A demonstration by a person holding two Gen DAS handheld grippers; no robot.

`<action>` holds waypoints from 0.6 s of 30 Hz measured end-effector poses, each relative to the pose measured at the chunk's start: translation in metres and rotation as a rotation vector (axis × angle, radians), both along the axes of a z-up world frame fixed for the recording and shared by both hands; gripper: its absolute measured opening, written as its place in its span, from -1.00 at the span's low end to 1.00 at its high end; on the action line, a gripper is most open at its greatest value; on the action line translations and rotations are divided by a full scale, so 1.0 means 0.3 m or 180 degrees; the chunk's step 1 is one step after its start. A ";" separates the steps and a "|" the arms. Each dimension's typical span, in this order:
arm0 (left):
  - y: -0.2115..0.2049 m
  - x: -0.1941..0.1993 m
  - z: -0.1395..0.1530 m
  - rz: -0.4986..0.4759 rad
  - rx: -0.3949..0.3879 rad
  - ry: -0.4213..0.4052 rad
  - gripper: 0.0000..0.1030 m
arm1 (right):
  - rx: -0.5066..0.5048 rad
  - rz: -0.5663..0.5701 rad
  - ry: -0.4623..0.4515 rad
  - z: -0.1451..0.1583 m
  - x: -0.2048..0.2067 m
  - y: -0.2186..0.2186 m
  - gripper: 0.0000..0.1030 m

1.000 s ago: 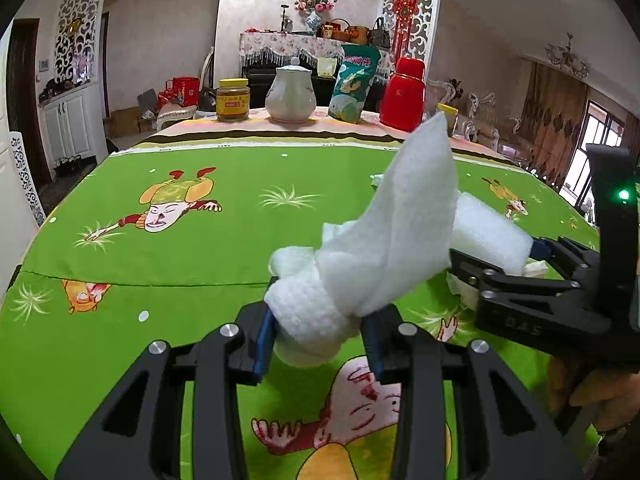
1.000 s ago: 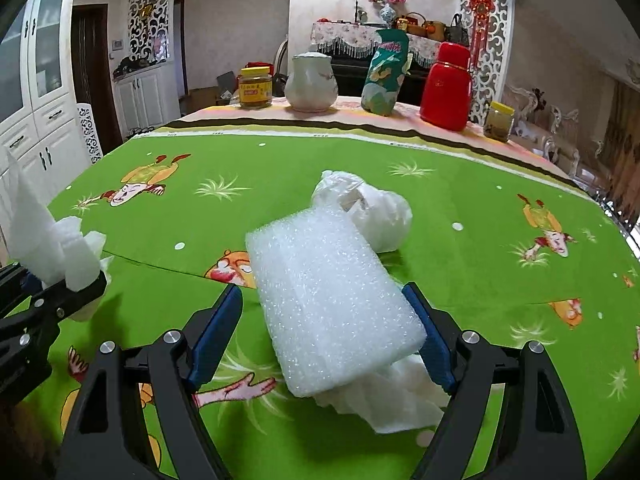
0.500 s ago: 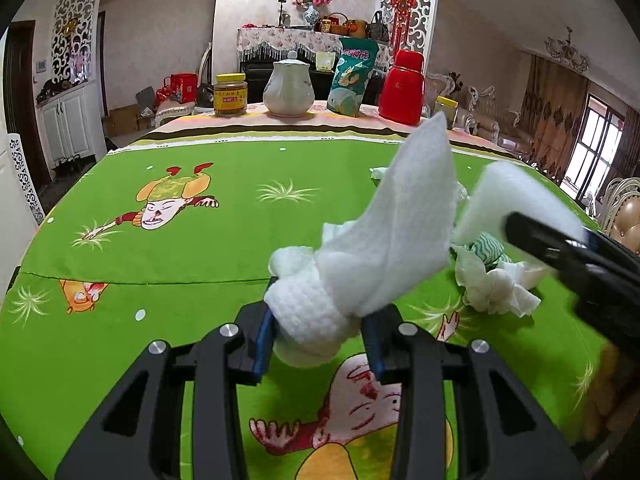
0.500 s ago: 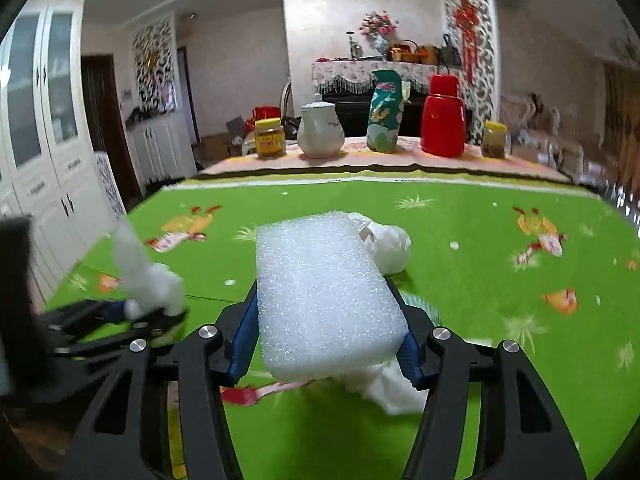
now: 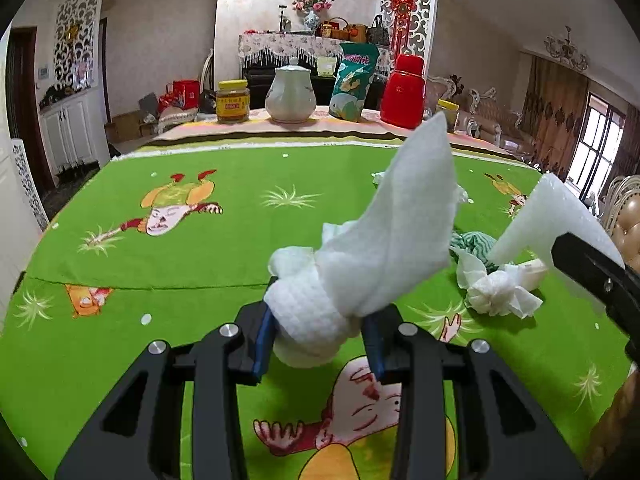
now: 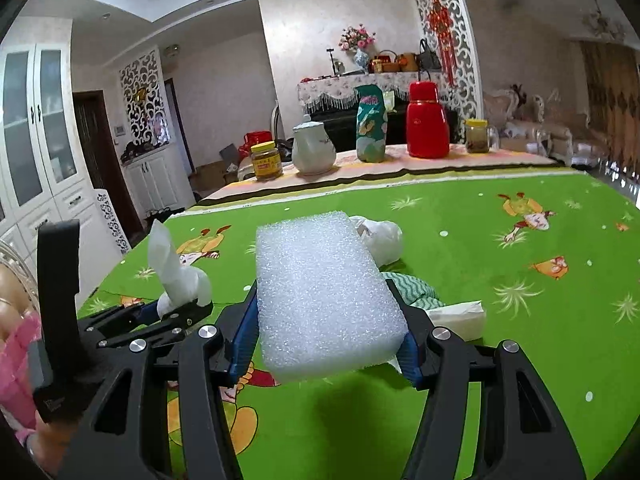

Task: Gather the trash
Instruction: 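Carry the tissue and foam block to the wastebasket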

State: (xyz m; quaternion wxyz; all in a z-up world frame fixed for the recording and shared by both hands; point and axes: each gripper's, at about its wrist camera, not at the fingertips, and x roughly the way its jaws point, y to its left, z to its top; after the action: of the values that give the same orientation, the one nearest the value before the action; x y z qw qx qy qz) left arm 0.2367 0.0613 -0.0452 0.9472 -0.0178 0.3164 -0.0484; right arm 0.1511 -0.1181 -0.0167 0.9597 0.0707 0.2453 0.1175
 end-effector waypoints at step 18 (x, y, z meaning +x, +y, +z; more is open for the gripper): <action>0.012 -0.160 0.115 0.0237 0.0250 -0.0378 -0.29 | 0.0010 -0.0002 -0.0142 0.056 -0.022 -0.048 0.11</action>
State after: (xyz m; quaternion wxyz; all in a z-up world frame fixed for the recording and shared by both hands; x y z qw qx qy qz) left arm 0.1887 0.0649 -0.0108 0.9654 0.0106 0.2604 -0.0017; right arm 0.1444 -0.1324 0.0000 0.9649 0.0696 0.2236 0.1190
